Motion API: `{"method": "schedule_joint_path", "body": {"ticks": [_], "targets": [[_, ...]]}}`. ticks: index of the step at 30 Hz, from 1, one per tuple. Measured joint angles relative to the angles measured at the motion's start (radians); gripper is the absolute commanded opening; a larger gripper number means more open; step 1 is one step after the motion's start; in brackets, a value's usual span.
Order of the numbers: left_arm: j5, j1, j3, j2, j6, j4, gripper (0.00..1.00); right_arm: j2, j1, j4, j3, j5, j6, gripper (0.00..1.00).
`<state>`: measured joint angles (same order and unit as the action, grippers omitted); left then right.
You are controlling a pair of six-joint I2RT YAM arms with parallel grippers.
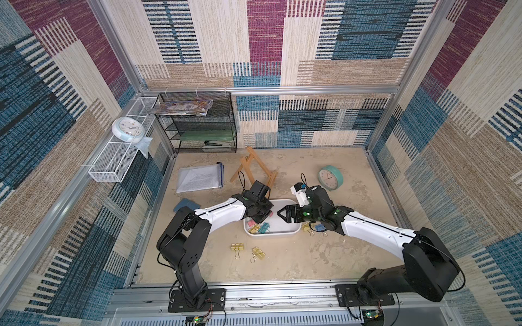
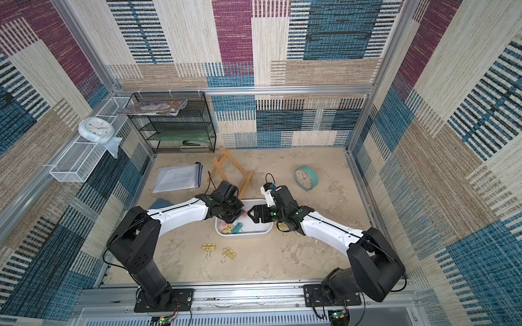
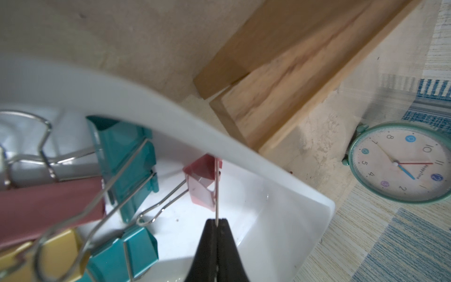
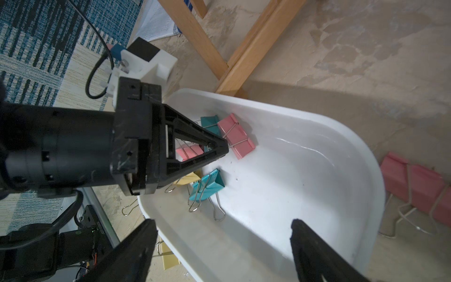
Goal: Take out the binder clips from the storage box
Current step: Pick up the binder clip from the storage box, then place the binder clip at the center of the board.
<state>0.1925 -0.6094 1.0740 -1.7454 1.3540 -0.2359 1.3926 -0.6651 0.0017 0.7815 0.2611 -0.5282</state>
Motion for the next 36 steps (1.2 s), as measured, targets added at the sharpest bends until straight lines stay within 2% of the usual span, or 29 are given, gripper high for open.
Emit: {"method": "schedule_joint_path", "body": {"ticks": [11,15,21,30,34,36], "targets": [[0.1,-0.013,0.008,0.057,-0.021,0.074,0.0,-0.061,0.0,0.001,-0.024,-0.052,-0.005,0.9],[0.055,-0.013,-0.032,0.157,-0.045,0.06,0.0,-0.097,0.0,0.03,-0.042,-0.058,-0.013,0.9],[-0.04,0.016,-0.126,0.339,-0.06,0.048,0.0,-0.087,-0.002,0.107,-0.029,0.014,-0.019,0.86],[-0.117,0.158,-0.272,0.579,-0.07,-0.045,0.0,0.075,-0.094,0.116,0.13,0.077,0.007,0.84],[-0.123,0.274,-0.358,0.677,-0.073,-0.069,0.0,0.147,-0.119,0.1,0.193,0.103,0.019,0.83],[-0.082,0.345,-0.416,0.692,-0.066,-0.068,0.0,0.182,-0.122,0.093,0.22,0.114,0.021,0.83]]}}
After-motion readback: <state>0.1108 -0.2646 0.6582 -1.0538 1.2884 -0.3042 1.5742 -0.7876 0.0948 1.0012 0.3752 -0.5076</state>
